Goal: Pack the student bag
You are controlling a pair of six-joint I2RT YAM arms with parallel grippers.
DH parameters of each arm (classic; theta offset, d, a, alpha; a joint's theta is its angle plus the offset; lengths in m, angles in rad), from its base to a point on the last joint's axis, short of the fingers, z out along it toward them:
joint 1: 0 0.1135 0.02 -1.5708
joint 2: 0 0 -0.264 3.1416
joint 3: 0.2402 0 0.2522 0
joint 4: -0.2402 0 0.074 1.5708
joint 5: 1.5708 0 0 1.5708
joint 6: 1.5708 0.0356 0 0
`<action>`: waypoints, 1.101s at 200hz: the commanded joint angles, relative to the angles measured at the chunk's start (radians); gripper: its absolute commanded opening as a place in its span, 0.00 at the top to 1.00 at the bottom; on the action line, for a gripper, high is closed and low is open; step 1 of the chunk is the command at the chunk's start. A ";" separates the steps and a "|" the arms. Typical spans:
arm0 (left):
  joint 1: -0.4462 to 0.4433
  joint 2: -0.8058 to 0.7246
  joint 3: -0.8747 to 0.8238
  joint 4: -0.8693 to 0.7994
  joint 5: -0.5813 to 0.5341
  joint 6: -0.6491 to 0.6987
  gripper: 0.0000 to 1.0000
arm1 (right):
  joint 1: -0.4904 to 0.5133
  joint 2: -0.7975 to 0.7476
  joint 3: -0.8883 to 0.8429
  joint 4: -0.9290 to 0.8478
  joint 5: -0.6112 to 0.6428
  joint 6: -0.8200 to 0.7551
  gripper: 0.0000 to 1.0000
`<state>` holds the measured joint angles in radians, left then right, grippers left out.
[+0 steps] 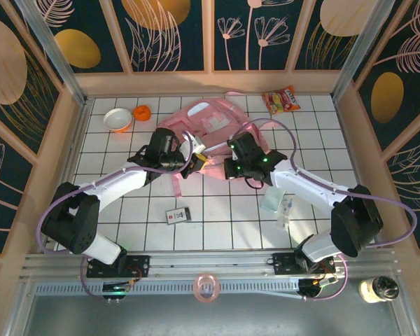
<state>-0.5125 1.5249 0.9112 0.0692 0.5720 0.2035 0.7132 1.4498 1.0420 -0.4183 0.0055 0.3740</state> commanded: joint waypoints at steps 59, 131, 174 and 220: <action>0.103 -0.090 -0.017 -0.032 -0.026 0.044 1.00 | -0.152 -0.102 -0.093 -0.041 -0.032 -0.019 1.00; 0.047 -0.091 -0.014 -0.077 0.078 0.214 0.59 | -0.051 -0.105 -0.113 0.115 -0.259 -0.033 1.00; -0.084 -0.013 0.055 -0.076 -0.022 0.356 0.22 | -0.022 -0.095 -0.087 0.124 -0.329 -0.060 1.00; -0.105 0.078 0.055 -0.010 -0.154 0.394 0.36 | -0.023 -0.111 -0.089 0.122 -0.353 -0.076 1.00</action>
<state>-0.6147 1.5589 0.9463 -0.0006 0.5037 0.5495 0.6872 1.3659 0.9207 -0.3458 -0.2863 0.3305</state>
